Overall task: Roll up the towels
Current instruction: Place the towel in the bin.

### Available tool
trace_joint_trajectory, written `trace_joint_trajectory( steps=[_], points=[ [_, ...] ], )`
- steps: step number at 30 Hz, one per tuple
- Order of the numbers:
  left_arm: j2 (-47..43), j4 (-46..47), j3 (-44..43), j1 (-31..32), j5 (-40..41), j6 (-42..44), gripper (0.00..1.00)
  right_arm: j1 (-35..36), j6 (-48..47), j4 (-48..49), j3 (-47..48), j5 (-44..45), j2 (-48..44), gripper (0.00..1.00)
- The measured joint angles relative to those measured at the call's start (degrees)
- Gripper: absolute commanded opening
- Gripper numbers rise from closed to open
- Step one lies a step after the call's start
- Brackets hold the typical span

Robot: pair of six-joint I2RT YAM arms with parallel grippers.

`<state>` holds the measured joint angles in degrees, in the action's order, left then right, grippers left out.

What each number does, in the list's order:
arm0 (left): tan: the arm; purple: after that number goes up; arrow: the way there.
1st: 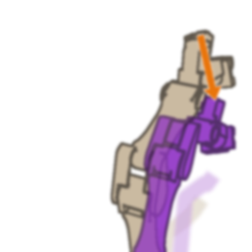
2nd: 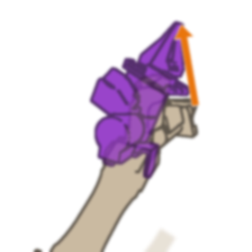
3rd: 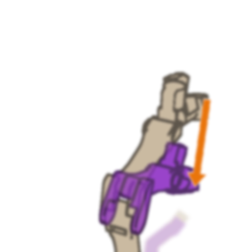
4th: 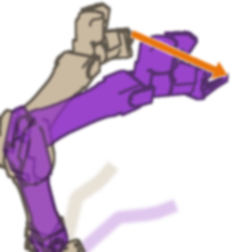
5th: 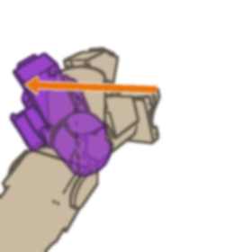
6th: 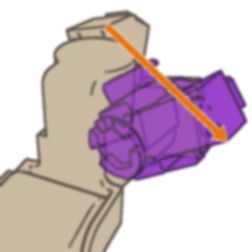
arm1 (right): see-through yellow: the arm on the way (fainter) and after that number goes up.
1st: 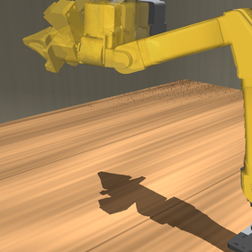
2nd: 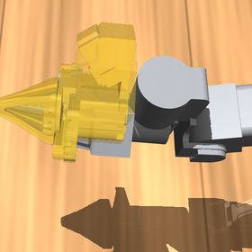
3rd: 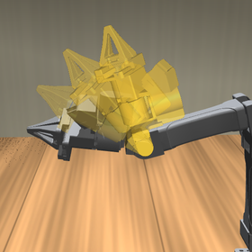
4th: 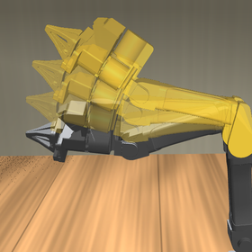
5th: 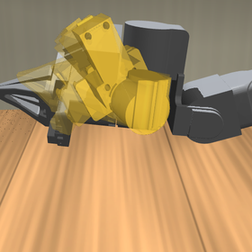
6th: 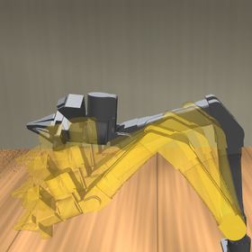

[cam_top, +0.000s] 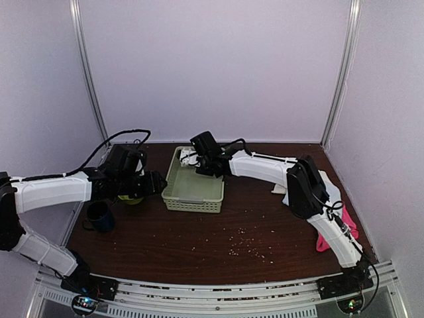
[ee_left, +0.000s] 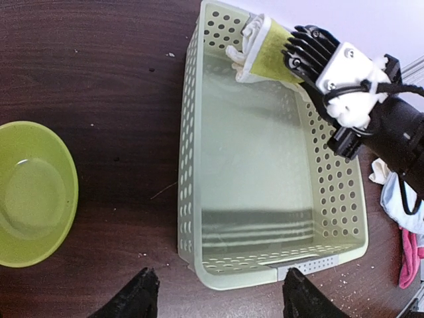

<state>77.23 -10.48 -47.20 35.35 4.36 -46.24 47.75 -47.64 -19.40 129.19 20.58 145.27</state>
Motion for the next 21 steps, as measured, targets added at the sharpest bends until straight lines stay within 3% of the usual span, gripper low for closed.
trace_joint_trajectory(
  steps=[10,21],
  points=[
    [-2.4,0.2,1.4,0.0,-0.5,-1.1,0.66,-2.2,-5.5,8.1,3.8,1.6,7.0,0.00],
    [-5.7,0.6,3.6,0.0,-1.1,-1.8,0.65,-2.4,-6.3,6.1,4.7,0.2,8.1,0.00]
  ],
)
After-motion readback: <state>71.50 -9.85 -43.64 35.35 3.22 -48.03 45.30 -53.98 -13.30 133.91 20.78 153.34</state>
